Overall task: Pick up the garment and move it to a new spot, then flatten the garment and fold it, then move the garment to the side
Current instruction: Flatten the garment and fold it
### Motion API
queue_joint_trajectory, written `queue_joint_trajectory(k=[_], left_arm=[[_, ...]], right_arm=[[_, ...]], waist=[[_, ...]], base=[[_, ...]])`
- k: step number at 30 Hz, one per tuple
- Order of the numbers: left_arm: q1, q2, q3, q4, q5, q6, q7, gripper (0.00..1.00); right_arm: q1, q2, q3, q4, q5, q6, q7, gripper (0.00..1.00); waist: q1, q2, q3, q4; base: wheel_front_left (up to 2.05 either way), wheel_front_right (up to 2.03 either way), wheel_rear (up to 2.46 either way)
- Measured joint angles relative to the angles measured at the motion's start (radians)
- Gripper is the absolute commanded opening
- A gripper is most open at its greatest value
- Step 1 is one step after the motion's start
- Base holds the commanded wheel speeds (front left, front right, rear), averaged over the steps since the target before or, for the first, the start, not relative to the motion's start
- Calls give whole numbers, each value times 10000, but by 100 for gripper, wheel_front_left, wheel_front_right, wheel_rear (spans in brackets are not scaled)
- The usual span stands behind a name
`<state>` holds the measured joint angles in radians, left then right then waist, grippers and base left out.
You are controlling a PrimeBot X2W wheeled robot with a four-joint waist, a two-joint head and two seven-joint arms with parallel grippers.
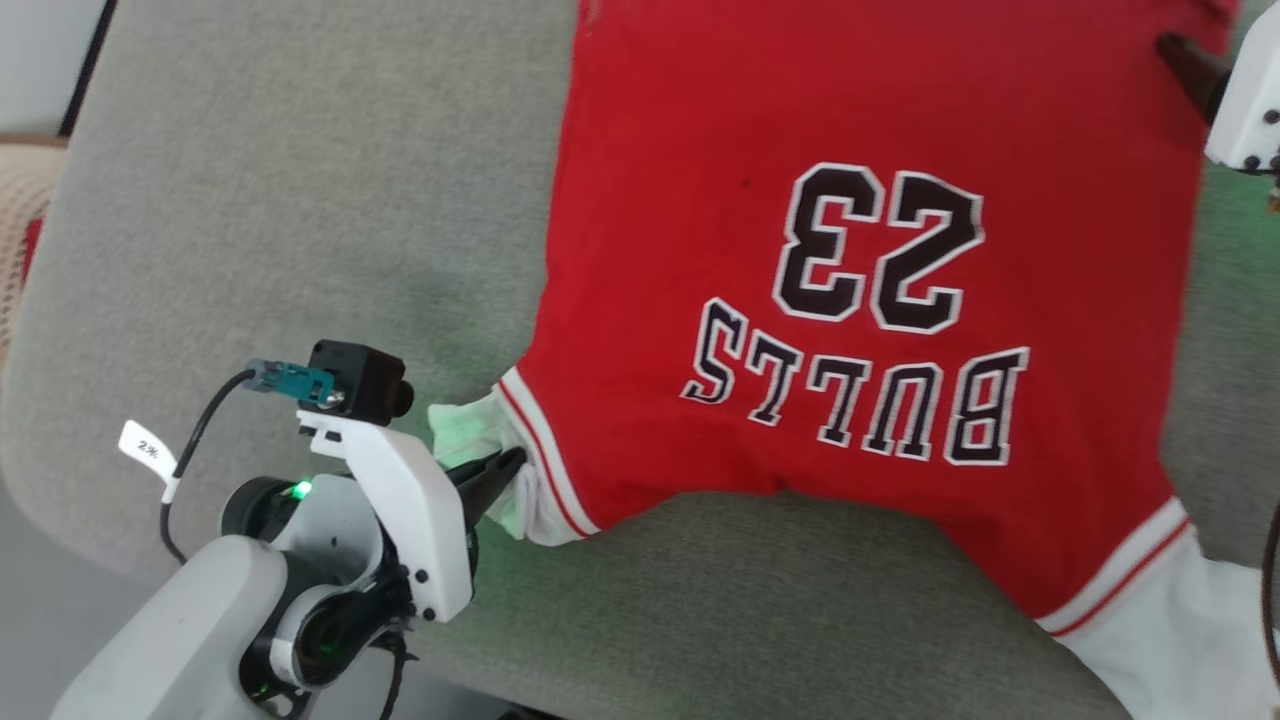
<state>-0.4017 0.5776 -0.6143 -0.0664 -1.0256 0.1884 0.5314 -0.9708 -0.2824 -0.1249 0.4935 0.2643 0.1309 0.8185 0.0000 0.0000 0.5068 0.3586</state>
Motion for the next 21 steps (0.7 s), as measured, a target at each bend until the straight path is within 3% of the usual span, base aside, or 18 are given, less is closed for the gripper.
queue_joint_trajectory(k=[7,8,9,16,21], left_arm=[[-260,-345,-138,470,0,-339,-54,0],[-273,-359,-148,543,0,-372,-86,0],[-295,-366,-148,617,0,-389,-105,0],[-363,-288,-10,1064,-63,-508,-217,0],[-203,157,337,1164,-173,-414,-313,0]], right_arm=[[-1112,-113,-50,1941,-570,-2,1170,100],[-1179,-155,115,2034,-637,-4,1264,69],[-1220,-194,236,2128,-686,-4,1256,0],[-1022,-203,1103,2286,-280,0,495,0],[-453,-376,2357,1323,882,0,395,0]], waist=[[1,1,284,496],[0,1,282,520],[0,1,269,517],[1,0,-12,170],[0,0,-336,-422]], base=[[0,0,0],[0,0,0],[0,0,0],[0,0,0],[0,0,0]])
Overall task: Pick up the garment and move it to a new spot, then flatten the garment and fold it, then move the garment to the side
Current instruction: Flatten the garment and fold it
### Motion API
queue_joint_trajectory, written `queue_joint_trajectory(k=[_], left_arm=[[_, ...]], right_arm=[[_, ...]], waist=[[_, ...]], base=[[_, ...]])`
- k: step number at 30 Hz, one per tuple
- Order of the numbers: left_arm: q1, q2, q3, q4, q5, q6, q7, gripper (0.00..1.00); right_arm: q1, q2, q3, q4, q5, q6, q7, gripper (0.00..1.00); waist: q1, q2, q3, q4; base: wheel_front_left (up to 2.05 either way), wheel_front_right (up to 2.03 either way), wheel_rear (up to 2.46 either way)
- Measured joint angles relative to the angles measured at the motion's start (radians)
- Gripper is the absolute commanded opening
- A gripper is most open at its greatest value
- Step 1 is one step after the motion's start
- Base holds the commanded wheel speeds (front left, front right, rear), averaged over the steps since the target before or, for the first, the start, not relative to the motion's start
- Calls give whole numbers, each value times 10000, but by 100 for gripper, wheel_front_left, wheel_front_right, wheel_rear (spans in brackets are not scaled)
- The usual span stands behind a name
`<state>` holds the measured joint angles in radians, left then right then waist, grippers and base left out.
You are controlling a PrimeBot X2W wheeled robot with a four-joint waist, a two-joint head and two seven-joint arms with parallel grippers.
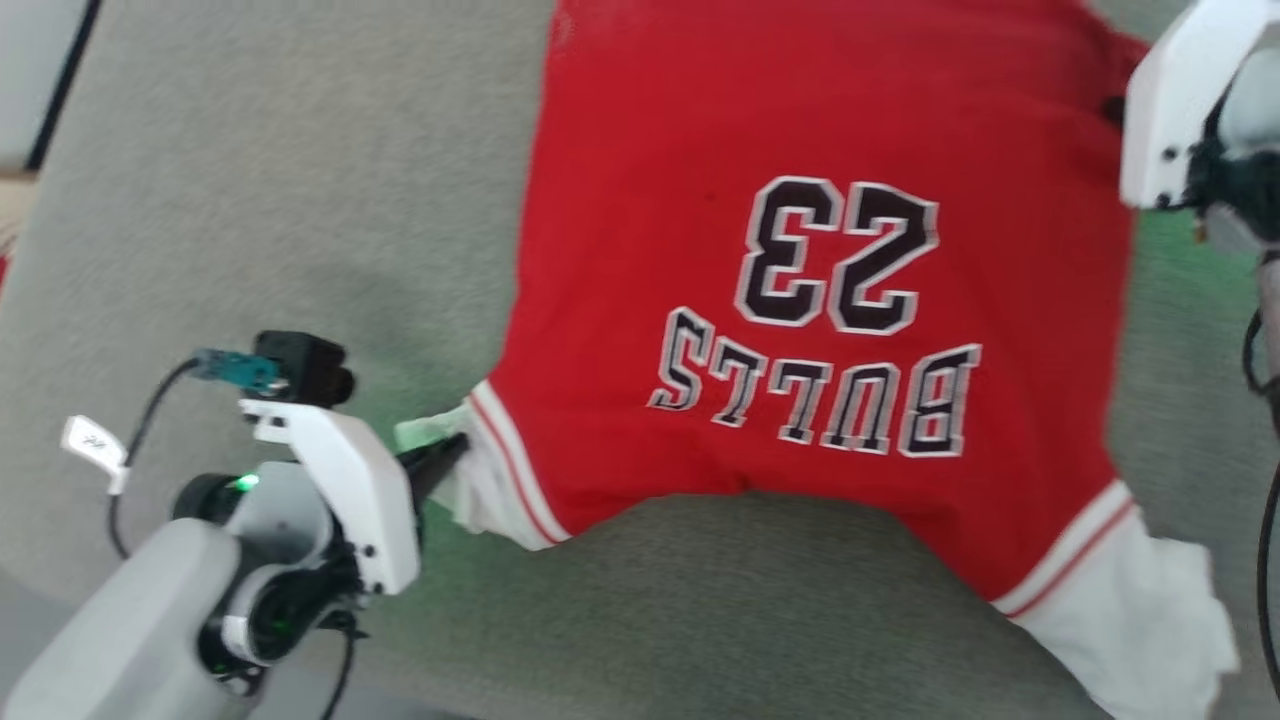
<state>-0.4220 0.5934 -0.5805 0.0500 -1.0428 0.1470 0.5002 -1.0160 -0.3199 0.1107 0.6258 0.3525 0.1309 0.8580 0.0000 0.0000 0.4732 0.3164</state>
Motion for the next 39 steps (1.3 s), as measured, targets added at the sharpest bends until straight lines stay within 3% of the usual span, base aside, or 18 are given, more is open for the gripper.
queue_joint_trajectory(k=[8,15,19,23,29,32,33,39], left_arm=[[231,642,481,-67,-65,165,-178,0],[458,1062,805,-255,-157,337,-211,0],[548,1168,830,-460,-184,401,-159,0],[513,1193,813,-608,-182,468,-75,0],[360,1076,727,-617,-163,468,2,0],[295,1018,690,-556,-163,458,4,0],[265,997,677,-546,-163,453,4,0],[217,991,702,-497,-169,456,-12,0]], right_arm=[[1544,-771,1058,-2861,1829,2,454,0],[4397,-1214,681,-6146,3032,0,1488,0],[6260,-1012,33,-7659,3158,0,2019,0],[7935,-330,-579,-8506,2959,0,2125,0],[8982,529,-779,-7735,2357,2,1066,0],[8899,485,-449,-7068,2109,21,199,69],[8838,454,-366,-6884,2094,29,6,100],[8594,-25,61,-7455,1958,27,-431,100]], waist=[[0,0,-473,-1064],[0,0,-919,-2071],[0,0,-1085,-2488],[0,0,-1103,-2629],[0,0,-973,-2581],[0,1,-943,-2549],[1,0,-942,-2542],[0,0,-1020,-2564]], base=[[0,0,0],[0,0,0],[0,0,0],[0,0,0],[0,0,0],[0,0,0],[0,0,0],[0,0,0]])
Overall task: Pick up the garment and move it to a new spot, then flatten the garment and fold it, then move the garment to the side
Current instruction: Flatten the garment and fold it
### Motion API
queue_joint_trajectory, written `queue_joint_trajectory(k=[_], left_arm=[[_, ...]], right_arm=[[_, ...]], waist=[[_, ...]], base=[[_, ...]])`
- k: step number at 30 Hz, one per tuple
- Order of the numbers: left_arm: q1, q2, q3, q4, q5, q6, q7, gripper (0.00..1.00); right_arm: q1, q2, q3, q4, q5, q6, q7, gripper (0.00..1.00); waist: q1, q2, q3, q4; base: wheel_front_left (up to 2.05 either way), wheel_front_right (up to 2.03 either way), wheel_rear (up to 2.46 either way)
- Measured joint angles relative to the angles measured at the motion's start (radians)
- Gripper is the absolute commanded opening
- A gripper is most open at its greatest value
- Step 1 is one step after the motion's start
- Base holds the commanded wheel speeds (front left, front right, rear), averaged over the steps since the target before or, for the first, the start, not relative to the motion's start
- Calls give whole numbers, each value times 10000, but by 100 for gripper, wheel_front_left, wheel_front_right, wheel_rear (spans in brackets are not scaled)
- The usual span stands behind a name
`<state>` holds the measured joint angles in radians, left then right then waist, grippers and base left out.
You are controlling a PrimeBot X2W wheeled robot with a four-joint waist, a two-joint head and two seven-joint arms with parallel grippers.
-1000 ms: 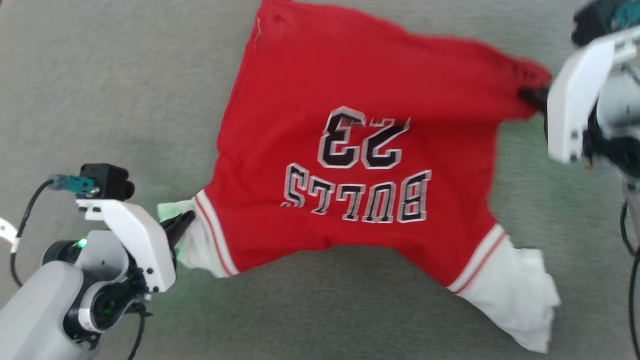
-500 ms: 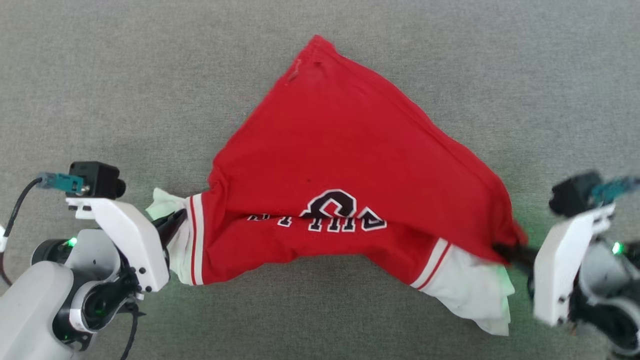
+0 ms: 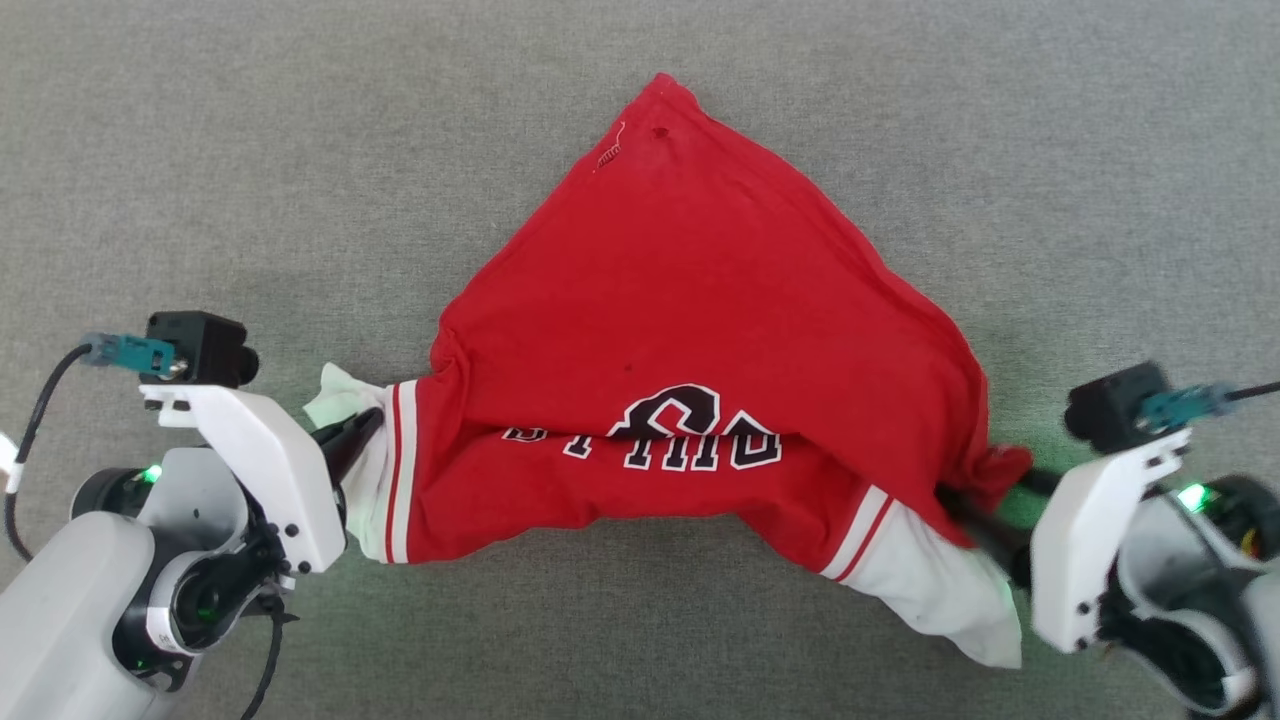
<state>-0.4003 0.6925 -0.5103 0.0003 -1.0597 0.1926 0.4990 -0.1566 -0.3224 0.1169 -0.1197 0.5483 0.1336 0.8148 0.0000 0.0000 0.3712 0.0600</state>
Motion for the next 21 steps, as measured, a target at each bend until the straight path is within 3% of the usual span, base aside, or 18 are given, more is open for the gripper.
queue_joint_trajectory(k=[7,11,15,21], left_arm=[[158,-12,54,-142,-56,98,-81,0],[160,-61,15,-238,-54,96,-115,0],[92,-249,-150,-249,-10,4,-151,0],[-411,-763,-616,-59,169,-326,-79,0]], right_arm=[[-96,-244,-625,-2416,46,-27,976,100],[-860,-313,-780,-3361,-174,-27,1009,100],[-2036,-337,-393,-3010,-345,-27,449,100],[-4023,-533,690,-897,-351,-27,-441,100]], waist=[[0,0,-103,67],[0,0,-80,214],[0,1,-36,467],[0,0,86,1111]], base=[[0,0,0],[0,0,0],[0,0,0],[0,0,0]])
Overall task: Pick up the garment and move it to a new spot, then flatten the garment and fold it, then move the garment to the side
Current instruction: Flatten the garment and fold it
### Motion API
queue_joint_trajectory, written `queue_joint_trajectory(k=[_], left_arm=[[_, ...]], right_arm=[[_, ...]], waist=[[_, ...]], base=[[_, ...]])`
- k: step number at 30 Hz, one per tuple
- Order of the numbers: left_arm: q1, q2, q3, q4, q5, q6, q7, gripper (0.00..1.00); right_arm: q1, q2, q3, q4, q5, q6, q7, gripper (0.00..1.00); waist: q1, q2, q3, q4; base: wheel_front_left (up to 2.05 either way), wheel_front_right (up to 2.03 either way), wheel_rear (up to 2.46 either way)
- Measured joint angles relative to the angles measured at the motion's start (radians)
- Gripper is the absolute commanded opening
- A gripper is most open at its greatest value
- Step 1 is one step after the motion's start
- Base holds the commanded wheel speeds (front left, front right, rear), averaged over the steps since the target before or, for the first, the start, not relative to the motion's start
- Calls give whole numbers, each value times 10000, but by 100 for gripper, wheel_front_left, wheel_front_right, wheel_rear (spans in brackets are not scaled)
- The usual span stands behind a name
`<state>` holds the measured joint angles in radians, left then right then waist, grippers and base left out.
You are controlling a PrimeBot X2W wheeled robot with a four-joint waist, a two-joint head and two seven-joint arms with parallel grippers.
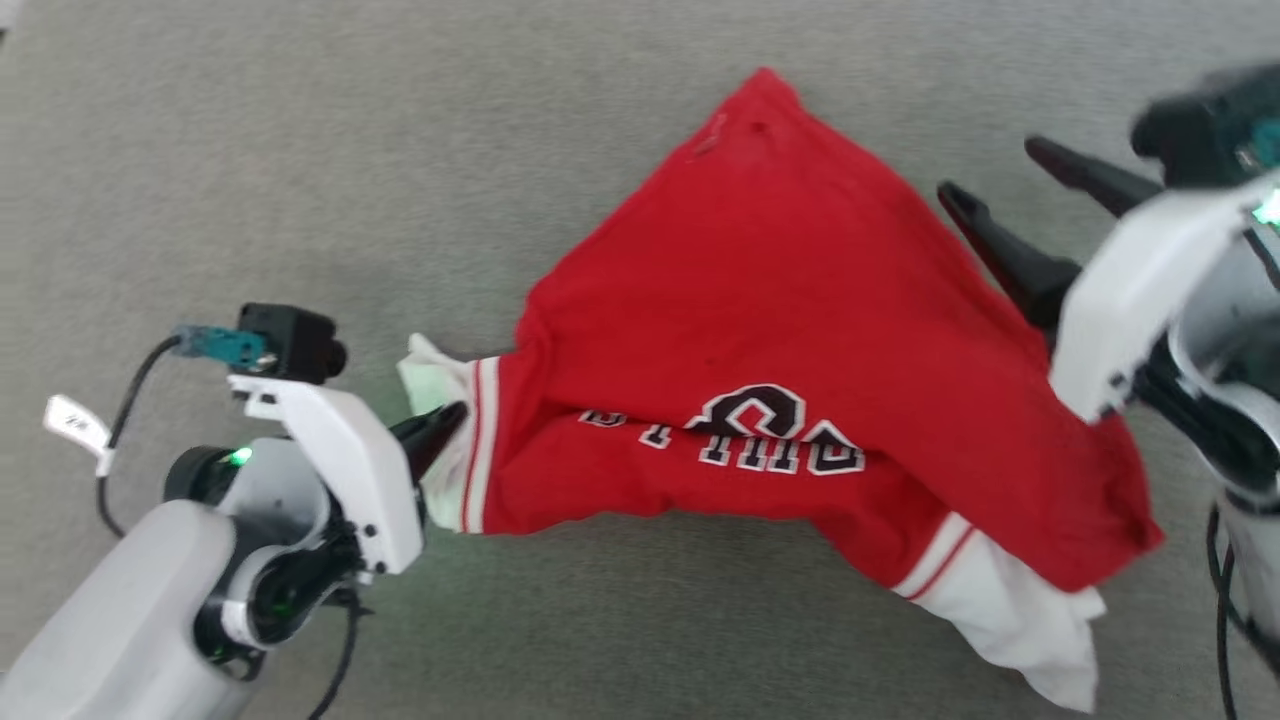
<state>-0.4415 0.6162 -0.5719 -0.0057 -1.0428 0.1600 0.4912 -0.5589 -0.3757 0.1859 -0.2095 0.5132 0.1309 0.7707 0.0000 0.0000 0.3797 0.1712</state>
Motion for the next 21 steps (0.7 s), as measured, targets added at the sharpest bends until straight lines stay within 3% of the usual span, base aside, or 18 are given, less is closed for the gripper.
queue_joint_trajectory(k=[5,6,10,17,21], left_arm=[[-472,-466,-324,255,96,-299,29,0],[-692,-688,-485,433,150,-472,69,0],[-1097,-1124,-777,803,332,-763,75,0],[-1603,-1837,-1135,1538,389,-1294,-35,0],[-1771,-2036,-1208,1916,389,-1509,-127,0]], right_arm=[[-1322,-341,920,1666,198,0,-414,100],[-1916,-479,1254,2587,416,-2,-520,100],[-2979,-744,2038,4140,562,0,-686,100],[-4318,-1081,3208,7024,704,0,-468,100],[-4812,-1104,3697,8048,974,2,-36,100]], waist=[[0,0,119,575],[0,0,192,893],[0,0,364,1518],[0,0,802,2547],[0,0,1030,2884]], base=[[0,0,0],[0,0,0],[0,0,0],[0,0,0],[0,0,0]])
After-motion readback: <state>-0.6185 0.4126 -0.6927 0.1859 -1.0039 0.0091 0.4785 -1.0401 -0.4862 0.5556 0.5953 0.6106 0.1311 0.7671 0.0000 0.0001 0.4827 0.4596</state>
